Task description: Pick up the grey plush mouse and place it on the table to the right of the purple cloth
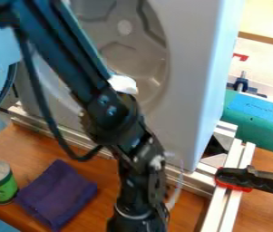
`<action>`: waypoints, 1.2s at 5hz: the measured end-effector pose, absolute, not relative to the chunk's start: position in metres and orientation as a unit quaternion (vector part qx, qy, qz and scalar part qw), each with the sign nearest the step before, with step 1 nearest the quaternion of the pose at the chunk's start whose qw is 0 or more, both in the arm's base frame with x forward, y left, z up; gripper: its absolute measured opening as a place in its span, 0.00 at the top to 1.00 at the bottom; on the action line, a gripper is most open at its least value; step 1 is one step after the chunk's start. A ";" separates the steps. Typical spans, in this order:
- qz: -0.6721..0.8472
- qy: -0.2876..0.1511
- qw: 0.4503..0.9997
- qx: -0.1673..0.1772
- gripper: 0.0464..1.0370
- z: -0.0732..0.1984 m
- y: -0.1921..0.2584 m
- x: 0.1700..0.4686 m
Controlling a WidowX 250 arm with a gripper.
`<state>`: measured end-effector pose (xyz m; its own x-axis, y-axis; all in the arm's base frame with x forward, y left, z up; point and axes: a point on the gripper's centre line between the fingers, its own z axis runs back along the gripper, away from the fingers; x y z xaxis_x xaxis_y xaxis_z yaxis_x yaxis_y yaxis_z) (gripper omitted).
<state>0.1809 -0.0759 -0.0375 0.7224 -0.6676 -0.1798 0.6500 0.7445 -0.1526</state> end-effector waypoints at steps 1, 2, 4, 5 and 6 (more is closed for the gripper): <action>-0.355 0.134 0.925 0.010 0.04 -0.055 -0.075 0.185; -0.349 0.140 0.925 0.053 0.08 -0.069 -0.067 0.192; -0.331 0.128 0.934 0.042 0.59 -0.068 -0.069 0.193; -0.310 0.095 0.945 0.040 0.72 -0.036 -0.064 0.201; -0.281 0.061 0.957 0.034 0.74 -0.004 -0.064 0.213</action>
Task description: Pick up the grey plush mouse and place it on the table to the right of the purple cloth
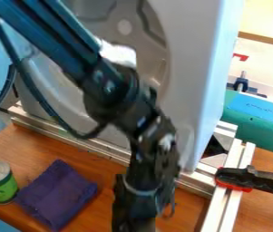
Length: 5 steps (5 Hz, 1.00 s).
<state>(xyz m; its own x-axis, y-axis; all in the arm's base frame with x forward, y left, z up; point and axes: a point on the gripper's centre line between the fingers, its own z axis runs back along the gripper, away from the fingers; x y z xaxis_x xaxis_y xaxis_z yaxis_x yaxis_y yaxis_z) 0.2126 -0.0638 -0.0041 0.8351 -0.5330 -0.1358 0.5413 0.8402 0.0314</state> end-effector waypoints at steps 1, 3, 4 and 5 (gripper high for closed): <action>-0.235 0.019 0.971 0.029 0.74 0.018 -0.054 0.245; -0.129 0.098 0.985 0.054 0.74 -0.018 0.009 0.287; -0.110 0.140 0.982 0.062 0.74 -0.028 0.024 0.282; -0.112 0.161 0.979 0.053 0.74 -0.042 0.035 0.281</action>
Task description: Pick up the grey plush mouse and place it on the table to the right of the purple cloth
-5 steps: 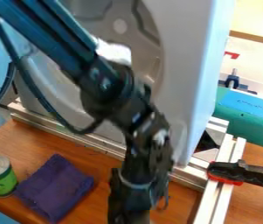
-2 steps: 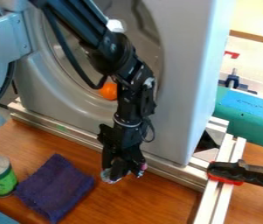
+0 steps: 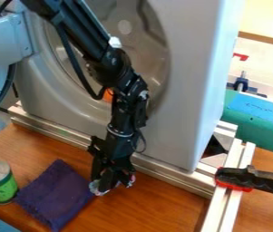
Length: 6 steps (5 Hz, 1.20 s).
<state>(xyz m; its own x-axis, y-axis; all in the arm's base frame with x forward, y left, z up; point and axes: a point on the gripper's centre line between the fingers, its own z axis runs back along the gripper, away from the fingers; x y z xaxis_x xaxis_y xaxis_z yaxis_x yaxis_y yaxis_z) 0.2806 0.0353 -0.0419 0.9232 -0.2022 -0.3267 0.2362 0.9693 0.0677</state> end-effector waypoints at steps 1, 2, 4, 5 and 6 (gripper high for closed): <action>-0.124 0.150 0.980 0.026 0.74 -0.058 0.036 0.277; -0.122 0.092 0.988 0.008 0.74 -0.074 0.032 0.275; -0.100 0.061 0.993 -0.009 0.39 -0.072 0.022 0.277; -0.105 0.020 0.994 0.017 0.09 -0.039 0.017 0.281; -0.104 -0.004 0.993 0.063 0.03 0.008 0.020 0.285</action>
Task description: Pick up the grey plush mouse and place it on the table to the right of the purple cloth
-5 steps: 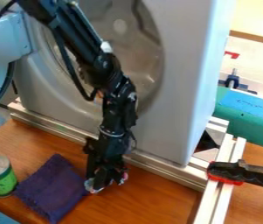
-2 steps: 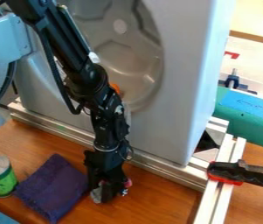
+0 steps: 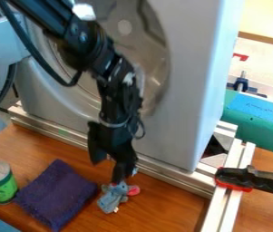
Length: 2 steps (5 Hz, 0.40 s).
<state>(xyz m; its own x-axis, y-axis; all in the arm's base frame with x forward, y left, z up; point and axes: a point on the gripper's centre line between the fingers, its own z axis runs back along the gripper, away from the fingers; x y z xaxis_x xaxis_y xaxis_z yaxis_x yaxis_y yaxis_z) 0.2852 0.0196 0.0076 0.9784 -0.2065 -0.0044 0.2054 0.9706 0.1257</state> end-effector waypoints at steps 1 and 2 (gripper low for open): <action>-0.098 0.006 0.989 0.108 0.03 0.030 0.027 0.287; -0.084 -0.002 0.989 0.119 0.03 0.057 0.047 0.308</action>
<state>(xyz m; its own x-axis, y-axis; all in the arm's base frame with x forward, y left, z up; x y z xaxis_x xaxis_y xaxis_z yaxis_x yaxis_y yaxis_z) 0.3084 0.0466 0.0571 0.9858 -0.1669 -0.0167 0.1661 0.9575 0.2357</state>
